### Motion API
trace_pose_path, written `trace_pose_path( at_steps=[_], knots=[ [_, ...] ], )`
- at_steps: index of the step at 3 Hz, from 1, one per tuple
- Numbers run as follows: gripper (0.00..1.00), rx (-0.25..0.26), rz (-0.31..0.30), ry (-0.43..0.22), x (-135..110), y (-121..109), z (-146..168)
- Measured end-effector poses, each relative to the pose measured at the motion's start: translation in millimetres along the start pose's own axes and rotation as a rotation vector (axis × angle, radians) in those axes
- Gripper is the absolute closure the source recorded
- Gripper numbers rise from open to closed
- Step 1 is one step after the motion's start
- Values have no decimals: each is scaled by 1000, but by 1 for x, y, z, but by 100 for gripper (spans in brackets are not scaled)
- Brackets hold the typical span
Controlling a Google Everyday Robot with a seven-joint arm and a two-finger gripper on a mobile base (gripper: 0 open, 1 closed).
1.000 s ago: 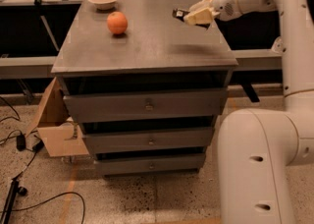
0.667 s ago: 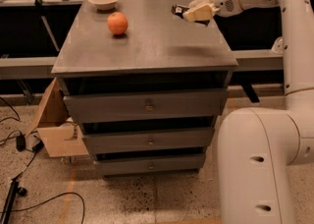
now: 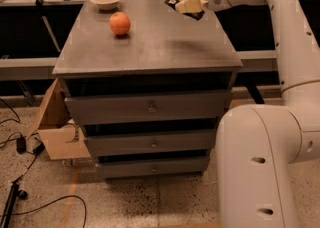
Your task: Move rxbar chocolate near orange
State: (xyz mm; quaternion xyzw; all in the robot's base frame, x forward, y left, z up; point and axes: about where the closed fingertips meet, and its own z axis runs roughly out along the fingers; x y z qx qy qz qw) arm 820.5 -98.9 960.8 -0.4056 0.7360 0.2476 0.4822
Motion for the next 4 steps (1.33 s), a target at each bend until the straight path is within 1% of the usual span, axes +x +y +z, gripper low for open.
trace_pose_path(
  at_steps=[1, 2, 3, 4],
  knots=[
    [100, 67, 64, 2, -7, -6, 11],
    [100, 107, 52, -33, -29, 9, 2],
    [100, 91, 24, -35, -24, 37, 17],
    [100, 77, 24, -21, -1, 57, 38]
  ],
)
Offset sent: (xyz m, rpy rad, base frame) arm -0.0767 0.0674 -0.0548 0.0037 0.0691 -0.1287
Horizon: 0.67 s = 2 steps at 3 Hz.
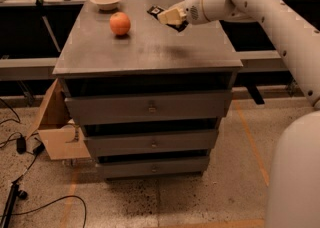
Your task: Move rxbar chocolate near orange
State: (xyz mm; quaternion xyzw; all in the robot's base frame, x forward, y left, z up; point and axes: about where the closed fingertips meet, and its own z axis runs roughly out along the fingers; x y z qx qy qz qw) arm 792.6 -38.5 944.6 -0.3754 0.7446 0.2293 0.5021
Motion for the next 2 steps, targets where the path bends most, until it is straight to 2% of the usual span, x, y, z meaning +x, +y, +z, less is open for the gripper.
trace_pose_path(
  at_steps=[2],
  knots=[
    [100, 16, -42, -17, 13, 6, 29]
  ],
)
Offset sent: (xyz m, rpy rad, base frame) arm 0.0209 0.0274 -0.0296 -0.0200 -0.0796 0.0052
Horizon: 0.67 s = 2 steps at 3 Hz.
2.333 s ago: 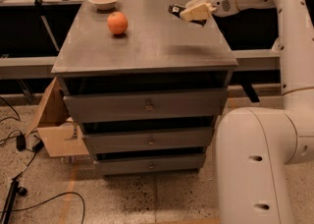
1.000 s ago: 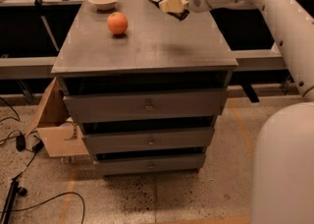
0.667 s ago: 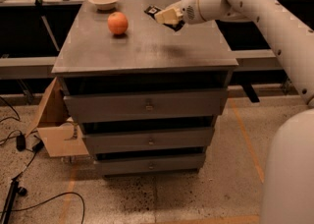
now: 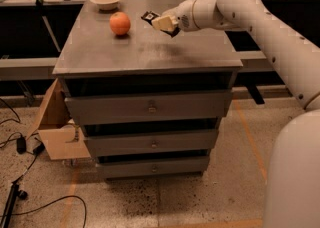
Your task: Move rxbar chocolate near orange
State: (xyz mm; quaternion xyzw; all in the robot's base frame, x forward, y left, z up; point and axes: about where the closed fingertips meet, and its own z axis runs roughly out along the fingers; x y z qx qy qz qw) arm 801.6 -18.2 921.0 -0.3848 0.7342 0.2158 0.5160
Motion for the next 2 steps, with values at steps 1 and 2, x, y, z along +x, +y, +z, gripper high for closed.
trace_pose_path(
  at_steps=[1, 2],
  knots=[
    [100, -8, -6, -4, 6, -2, 19],
    [100, -26, -21, 14, 11, -4, 36]
  ],
)
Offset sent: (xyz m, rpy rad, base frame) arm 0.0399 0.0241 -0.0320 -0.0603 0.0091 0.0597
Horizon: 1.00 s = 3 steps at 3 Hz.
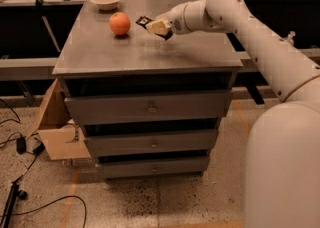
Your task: Move rxbar chocolate near orange
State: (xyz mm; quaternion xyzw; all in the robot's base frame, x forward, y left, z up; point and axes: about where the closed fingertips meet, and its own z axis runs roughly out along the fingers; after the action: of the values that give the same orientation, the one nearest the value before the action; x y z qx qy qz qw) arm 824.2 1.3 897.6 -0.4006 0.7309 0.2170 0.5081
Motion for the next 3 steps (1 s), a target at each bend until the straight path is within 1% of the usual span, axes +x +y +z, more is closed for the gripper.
trace_pose_path(
  at_steps=[2, 3],
  knots=[
    [100, -61, -2, 30, 11, 4, 31],
    [100, -82, 0, 38, 14, 7, 40]
  ],
)
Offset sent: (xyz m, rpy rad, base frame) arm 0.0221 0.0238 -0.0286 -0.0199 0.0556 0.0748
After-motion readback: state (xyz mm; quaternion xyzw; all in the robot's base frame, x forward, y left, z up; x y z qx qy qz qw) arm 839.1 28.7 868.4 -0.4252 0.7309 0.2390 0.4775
